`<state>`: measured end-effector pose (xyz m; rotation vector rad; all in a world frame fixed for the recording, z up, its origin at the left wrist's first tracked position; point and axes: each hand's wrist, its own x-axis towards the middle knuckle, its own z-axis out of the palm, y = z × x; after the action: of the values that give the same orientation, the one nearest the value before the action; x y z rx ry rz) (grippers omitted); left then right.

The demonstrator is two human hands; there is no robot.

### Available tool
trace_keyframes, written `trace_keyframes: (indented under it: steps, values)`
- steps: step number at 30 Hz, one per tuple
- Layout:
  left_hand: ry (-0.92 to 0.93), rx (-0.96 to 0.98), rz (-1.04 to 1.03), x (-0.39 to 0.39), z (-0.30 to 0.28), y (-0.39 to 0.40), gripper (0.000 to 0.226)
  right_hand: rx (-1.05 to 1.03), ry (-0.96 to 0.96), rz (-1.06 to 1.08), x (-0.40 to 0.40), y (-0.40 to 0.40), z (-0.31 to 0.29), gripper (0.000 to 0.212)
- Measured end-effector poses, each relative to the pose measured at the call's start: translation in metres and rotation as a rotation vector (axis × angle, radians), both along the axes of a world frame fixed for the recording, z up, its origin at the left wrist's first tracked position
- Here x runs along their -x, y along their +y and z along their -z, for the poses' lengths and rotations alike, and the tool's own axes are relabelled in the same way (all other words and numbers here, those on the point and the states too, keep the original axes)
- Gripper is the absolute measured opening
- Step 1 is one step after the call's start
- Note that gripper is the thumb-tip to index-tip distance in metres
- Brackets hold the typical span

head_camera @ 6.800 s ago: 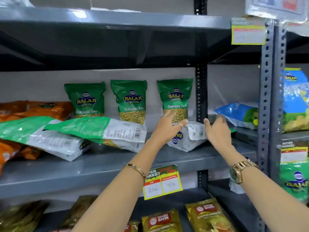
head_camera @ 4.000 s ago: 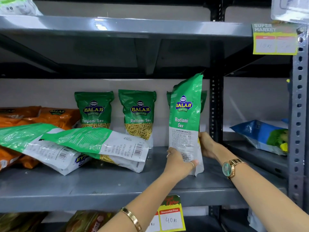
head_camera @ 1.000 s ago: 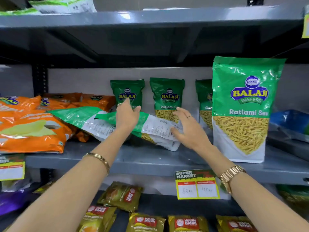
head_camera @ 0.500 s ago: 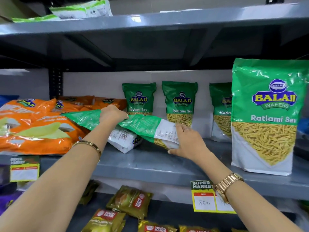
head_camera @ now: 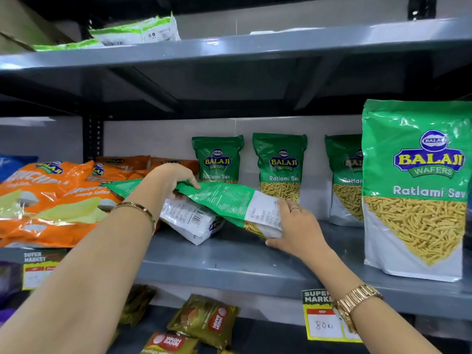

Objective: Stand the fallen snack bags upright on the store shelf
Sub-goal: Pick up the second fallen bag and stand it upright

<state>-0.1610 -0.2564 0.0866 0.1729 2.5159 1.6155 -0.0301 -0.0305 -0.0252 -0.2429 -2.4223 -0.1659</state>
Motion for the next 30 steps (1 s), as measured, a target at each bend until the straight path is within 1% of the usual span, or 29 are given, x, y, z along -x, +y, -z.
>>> trace_keyframes:
  steps: [1, 5, 8, 10, 13, 15, 17, 20, 21, 23, 24, 25, 28, 29, 30]
  values:
    - [0.024, -0.014, 0.013, -0.001, -0.004, 0.002, 0.010, 0.023, 0.010, -0.006, -0.001, 0.001, 0.000, 0.101]
    - [0.102, -0.059, 0.050, -0.006, -0.023, 0.015, 0.012, 0.139, 0.073, -0.019, -0.003, 0.004, 0.002, 0.096]
    - [0.181, -0.179, 0.054, -0.013, -0.043, 0.030, 0.019, 0.253, 0.133, -0.009, -0.005, 0.008, 0.004, 0.096]
    - [0.234, -0.254, 0.066, -0.020, -0.057, 0.044, 0.028, 0.345, 0.160, 0.000, -0.006, 0.011, 0.006, 0.095]
    - [0.312, -0.352, 0.093, -0.038, -0.076, 0.067, 0.033, 0.418, 0.180, 0.019, -0.006, 0.016, 0.008, 0.091]
    - [0.347, -0.423, 0.116, -0.049, -0.085, 0.082, 0.040, 0.478, 0.193, 0.002, -0.006, 0.018, 0.010, 0.089]
    - [0.377, -0.465, 0.146, -0.058, -0.091, 0.096, 0.030, 0.555, 0.188, -0.029, -0.005, 0.020, 0.012, 0.089]
    - [0.372, -0.502, 0.214, -0.068, -0.096, 0.115, 0.020, 0.637, 0.161, -0.055, -0.003, 0.023, 0.013, 0.089]
    - [0.365, -0.516, 0.235, -0.070, -0.096, 0.119, 0.024, 0.661, 0.149, -0.062, -0.002, 0.023, 0.014, 0.089]
    - [0.350, -0.522, 0.253, -0.072, -0.096, 0.126, 0.039, 0.708, 0.133, -0.080, -0.002, 0.022, 0.014, 0.089]
    - [0.339, -0.530, 0.255, -0.072, -0.095, 0.128, 0.043, 0.726, 0.131, -0.088, -0.002, 0.022, 0.015, 0.089]
    - [0.318, -0.545, 0.263, -0.072, -0.095, 0.129, 0.041, 0.740, 0.131, -0.092, -0.002, 0.022, 0.015, 0.088]
    - [0.238, -0.558, 0.331, -0.076, -0.093, 0.121, 0.015, 0.763, 0.133, -0.092, -0.002, 0.022, 0.015, 0.087]
    - [0.227, -0.545, 0.351, -0.075, -0.092, 0.118, 0.019, 0.764, 0.135, -0.090, -0.002, 0.022, 0.014, 0.086]
    - [0.219, -0.531, 0.358, -0.073, -0.090, 0.115, 0.029, 0.766, 0.138, -0.089, -0.002, 0.022, 0.015, 0.085]
